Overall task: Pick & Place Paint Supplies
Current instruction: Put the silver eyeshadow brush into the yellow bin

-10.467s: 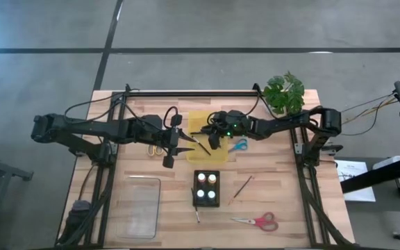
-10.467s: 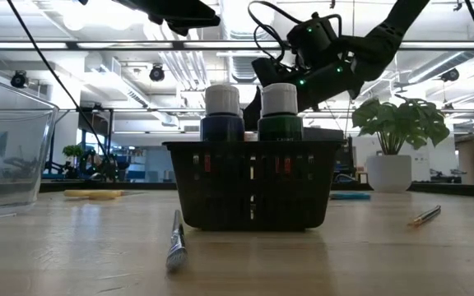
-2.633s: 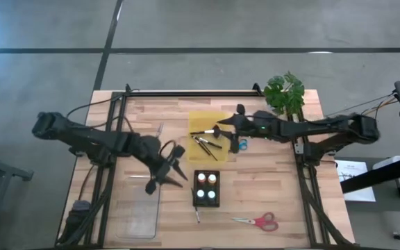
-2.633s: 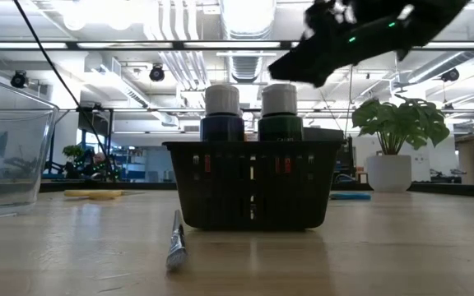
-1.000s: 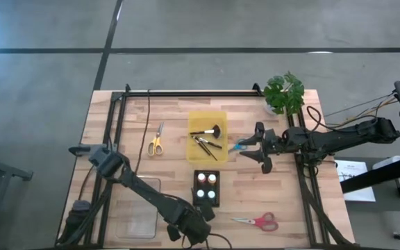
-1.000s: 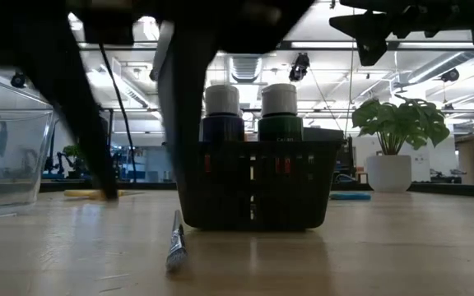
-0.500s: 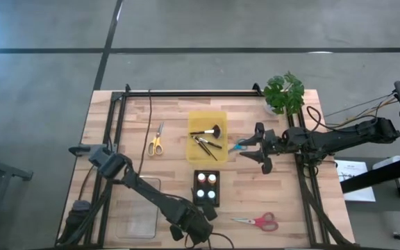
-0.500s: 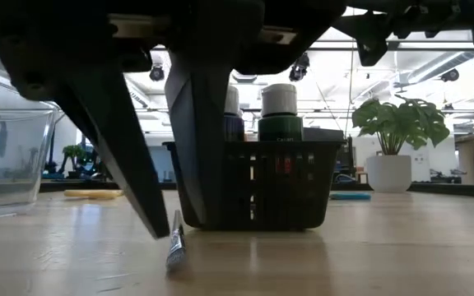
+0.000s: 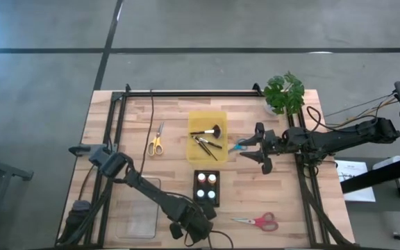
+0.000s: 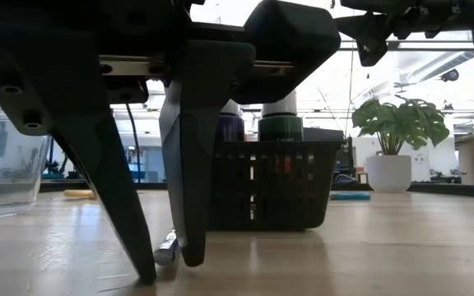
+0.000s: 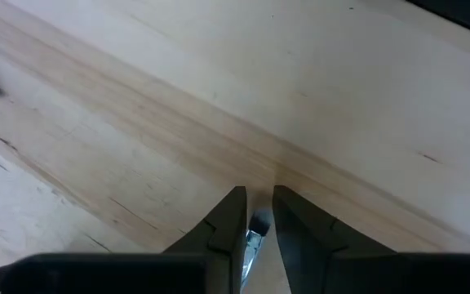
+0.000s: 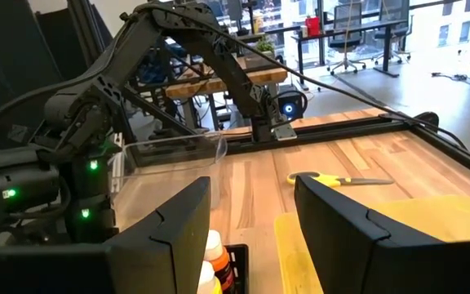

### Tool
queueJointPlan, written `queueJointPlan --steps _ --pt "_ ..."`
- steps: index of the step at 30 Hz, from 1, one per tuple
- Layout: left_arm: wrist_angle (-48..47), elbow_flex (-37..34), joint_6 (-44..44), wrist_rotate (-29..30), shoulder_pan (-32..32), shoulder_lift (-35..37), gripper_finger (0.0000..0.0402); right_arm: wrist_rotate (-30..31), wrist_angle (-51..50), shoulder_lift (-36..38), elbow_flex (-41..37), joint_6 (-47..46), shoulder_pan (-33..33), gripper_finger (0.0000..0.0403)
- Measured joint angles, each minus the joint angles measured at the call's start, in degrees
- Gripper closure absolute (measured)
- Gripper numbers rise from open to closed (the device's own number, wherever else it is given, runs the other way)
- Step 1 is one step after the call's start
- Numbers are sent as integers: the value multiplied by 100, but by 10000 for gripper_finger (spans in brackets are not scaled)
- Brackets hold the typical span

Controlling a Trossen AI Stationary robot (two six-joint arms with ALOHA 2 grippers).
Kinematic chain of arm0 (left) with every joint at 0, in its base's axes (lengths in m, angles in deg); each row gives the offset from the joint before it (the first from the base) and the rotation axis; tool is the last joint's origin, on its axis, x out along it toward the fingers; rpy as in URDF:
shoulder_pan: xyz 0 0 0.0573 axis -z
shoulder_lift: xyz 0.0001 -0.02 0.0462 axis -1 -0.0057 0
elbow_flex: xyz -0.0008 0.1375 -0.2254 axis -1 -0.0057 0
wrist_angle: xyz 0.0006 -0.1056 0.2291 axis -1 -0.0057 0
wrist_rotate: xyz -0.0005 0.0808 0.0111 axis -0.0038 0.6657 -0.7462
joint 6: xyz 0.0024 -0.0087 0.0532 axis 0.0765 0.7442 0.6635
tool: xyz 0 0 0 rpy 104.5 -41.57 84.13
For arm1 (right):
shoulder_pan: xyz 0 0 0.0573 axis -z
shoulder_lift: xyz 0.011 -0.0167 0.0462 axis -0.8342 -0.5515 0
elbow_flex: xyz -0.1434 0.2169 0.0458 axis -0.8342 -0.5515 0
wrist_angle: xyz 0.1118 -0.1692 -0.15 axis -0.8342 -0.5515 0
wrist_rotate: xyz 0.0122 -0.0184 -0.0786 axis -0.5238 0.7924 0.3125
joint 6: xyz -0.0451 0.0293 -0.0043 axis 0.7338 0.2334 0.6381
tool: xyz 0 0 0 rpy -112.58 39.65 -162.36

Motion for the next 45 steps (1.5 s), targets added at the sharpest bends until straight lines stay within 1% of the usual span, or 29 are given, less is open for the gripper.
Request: queueJointPlan --steps 10,12,16,20,26,30,37,45 --pt "-47 -15 -21 -44 -41 -8 328 0 -7 0 0 3 0 224" --pt "-51 -19 -43 -44 -44 -8 341 0 -8 0 0 3 0 224" --pt "-74 -26 -237 -44 -44 -8 391 0 -9 0 0 3 0 224" --pt "-44 -33 -468 -39 -46 6 397 0 -11 0 -2 1 0 224" --pt "0 -58 -576 20 -44 152 399 0 -9 0 -2 -27 -12 224" --pt "-13 -63 -866 137 -69 477 400 0 -2 0 -4 -41 -49 224" --pt "-21 -58 -1276 49 -52 1117 400 -4 4 0 -4 -63 -87 224" --pt "-221 -52 -1395 38 -47 1883 401 -3 16 0 -7 -34 -94 224"
